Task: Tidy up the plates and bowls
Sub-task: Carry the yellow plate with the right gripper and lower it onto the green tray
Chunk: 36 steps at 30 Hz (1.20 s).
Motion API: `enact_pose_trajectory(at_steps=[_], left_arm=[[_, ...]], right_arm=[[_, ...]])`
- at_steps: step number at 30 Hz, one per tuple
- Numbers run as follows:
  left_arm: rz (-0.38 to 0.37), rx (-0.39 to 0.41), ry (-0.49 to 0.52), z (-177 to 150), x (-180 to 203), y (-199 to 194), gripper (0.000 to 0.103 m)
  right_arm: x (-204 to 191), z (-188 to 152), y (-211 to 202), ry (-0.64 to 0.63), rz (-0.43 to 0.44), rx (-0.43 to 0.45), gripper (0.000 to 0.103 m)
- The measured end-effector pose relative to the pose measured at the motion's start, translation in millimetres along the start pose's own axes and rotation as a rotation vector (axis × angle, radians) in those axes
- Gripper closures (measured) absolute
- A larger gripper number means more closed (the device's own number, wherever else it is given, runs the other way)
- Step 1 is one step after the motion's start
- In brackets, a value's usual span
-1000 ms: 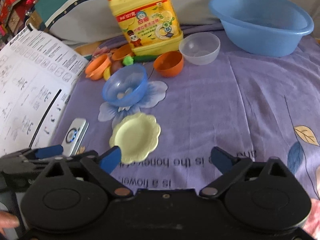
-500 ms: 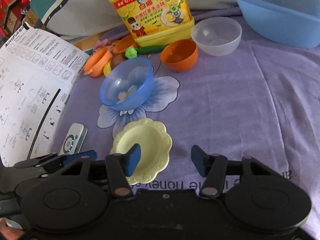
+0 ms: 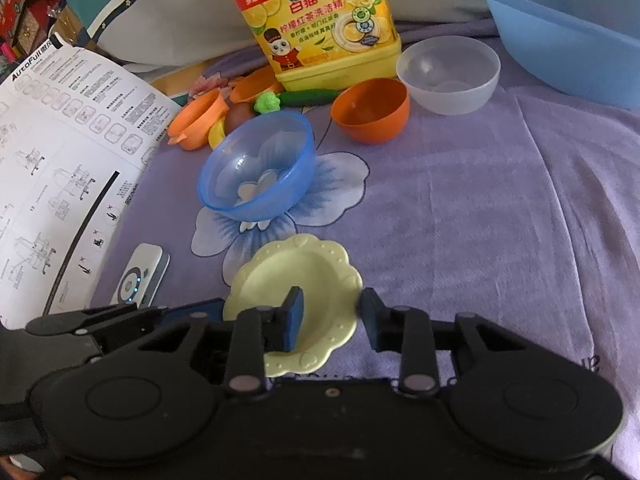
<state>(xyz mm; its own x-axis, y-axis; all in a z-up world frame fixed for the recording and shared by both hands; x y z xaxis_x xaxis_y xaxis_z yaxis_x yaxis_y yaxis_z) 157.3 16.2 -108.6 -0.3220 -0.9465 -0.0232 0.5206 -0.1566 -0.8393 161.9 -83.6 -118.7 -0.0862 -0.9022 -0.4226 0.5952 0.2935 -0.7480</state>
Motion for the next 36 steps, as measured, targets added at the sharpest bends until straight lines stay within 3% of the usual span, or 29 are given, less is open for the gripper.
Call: enact_pose_trajectory(at_steps=[8,17,36], left_arm=[[-0.011,0.004,-0.017,-3,0,-11,0.059],[-0.005,0.044,-0.018,-12,1,-51,0.059],[0.054,0.078,-0.027,-82,-29,-143,0.059]], right_arm=[[-6,-2,-12,-0.015,-0.022,-0.003,0.072],[-21,-10,-42,-0.032,-0.006,0.014,0.072],[-88,-74,-83,-0.132,0.085,-0.062,0.072]])
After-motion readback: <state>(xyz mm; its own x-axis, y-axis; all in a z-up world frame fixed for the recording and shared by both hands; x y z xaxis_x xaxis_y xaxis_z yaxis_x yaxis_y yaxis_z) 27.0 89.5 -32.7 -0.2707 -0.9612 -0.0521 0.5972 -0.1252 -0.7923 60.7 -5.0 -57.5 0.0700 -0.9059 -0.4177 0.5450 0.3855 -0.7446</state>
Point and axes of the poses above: each gripper's, at about its wrist camera, not at the fingertips, and y roughly the way its jaws point, x to its right, z to its top, the point moved 2 cm from there along y, roughly the way its jaws point, and after that the axes turned 11 degrees about y, right-handed, at the moved point
